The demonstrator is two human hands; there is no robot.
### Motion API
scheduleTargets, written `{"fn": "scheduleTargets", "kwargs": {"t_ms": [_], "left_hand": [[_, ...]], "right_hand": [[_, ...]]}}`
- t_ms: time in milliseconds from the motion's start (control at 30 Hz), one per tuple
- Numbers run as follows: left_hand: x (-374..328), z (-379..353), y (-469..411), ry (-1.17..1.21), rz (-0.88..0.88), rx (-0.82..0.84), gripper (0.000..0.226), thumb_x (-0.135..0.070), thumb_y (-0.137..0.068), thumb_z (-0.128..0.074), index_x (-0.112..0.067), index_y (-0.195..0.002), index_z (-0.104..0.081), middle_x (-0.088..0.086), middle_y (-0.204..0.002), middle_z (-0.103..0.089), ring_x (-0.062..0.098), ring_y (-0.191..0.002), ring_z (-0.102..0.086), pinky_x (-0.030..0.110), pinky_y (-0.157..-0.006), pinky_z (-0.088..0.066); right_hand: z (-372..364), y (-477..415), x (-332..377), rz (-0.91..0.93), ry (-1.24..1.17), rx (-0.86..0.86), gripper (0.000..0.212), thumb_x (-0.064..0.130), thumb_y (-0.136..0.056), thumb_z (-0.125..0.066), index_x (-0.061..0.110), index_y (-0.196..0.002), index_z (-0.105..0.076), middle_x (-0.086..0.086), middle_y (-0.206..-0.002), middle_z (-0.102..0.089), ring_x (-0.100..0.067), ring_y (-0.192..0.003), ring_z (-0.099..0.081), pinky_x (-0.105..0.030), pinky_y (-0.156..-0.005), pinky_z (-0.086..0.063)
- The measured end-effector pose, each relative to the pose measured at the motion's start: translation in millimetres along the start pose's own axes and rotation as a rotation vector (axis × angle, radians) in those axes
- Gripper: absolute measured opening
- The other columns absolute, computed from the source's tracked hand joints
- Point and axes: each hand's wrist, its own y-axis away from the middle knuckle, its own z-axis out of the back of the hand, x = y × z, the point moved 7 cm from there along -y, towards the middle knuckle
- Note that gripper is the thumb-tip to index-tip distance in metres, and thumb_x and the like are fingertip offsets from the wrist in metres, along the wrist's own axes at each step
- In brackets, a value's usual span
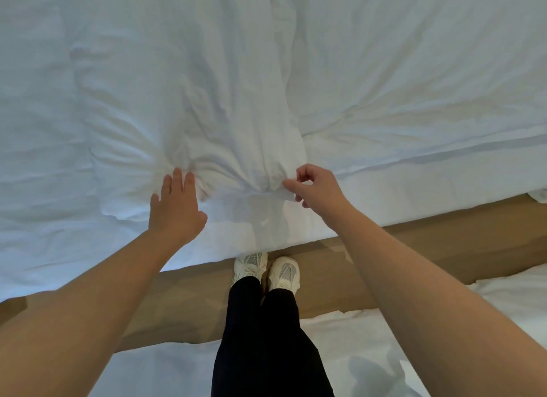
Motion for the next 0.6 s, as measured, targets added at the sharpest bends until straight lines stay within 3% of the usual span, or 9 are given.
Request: {"fn": "scheduleTargets", "kwargs": {"t_ms": [100,233,300,433,533,600], "left_hand": [[1,-4,-2,-0.012,-0.008,0.005,0.083,-0.031,-0.094,-0.052,-0.013,-0.154,0.003,0.009,-0.162,0.013,0.029,-0.149,0.005,0.050,-0.117,-0.018],[12,-16,-5,-0.069,-0.013,0.099,0.086,-0.029,-0.097,-0.048,-0.020,-0.152,0.017,0.006,-0.158,0.027,0.029,-0.148,0.015,0.054,-0.117,-0.014],[21,-19,-7,-0.075,0.000,0.105,0.085,-0.027,-0.097,-0.048,-0.019,-0.153,0.016,0.006,-0.158,0.028,0.030,-0.148,0.016,0.054,-0.118,-0.014],[28,-21,-12,-0.135,0.014,0.018,0.087,-0.030,-0.096,-0.048,-0.015,-0.152,0.017,0.012,-0.159,0.024,0.036,-0.148,0.011,0.054,-0.115,-0.020],[33,-22,-16,-0.232,0.027,-0.055,0.086,-0.023,-0.099,-0.045,-0.011,-0.150,0.023,0.021,-0.158,0.020,0.042,-0.147,0.005,0.054,-0.110,-0.030],[36,-23,-21,-0.253,0.033,-0.058,0.082,-0.014,-0.099,-0.040,-0.010,-0.148,0.026,0.025,-0.157,0.019,0.045,-0.146,0.003,0.055,-0.109,-0.032]], "right_hand": [[3,0,5,0.038,-0.045,0.020,0.021,0.013,-0.085,-0.073,0.011,-0.076,-0.055,0.000,-0.077,-0.058,-0.009,-0.058,-0.058,-0.021,-0.051,-0.042],[43,1,-26,-0.039,-0.057,-0.168,0.029,0.011,-0.087,-0.071,0.015,-0.067,-0.050,-0.006,-0.080,-0.061,-0.013,-0.058,-0.053,-0.024,-0.051,-0.039],[42,2,-37,-0.085,-0.046,-0.062,0.027,0.011,-0.087,-0.071,0.014,-0.070,-0.050,-0.009,-0.077,-0.059,-0.014,-0.058,-0.053,-0.024,-0.051,-0.037],[23,-3,-24,-0.082,0.051,0.153,0.015,0.015,-0.087,-0.071,0.015,-0.082,-0.057,0.003,-0.065,-0.055,-0.011,-0.054,-0.052,-0.021,-0.050,-0.038],[29,-13,-20,-0.046,0.145,0.131,0.027,0.013,-0.088,-0.070,0.012,-0.068,-0.052,0.003,-0.053,-0.049,-0.010,-0.046,-0.042,-0.019,-0.048,-0.033],[39,-16,-27,-0.070,0.108,0.087,0.024,0.009,-0.088,-0.070,0.009,-0.069,-0.054,0.002,-0.054,-0.048,-0.008,-0.046,-0.043,-0.020,-0.050,-0.036]]}}
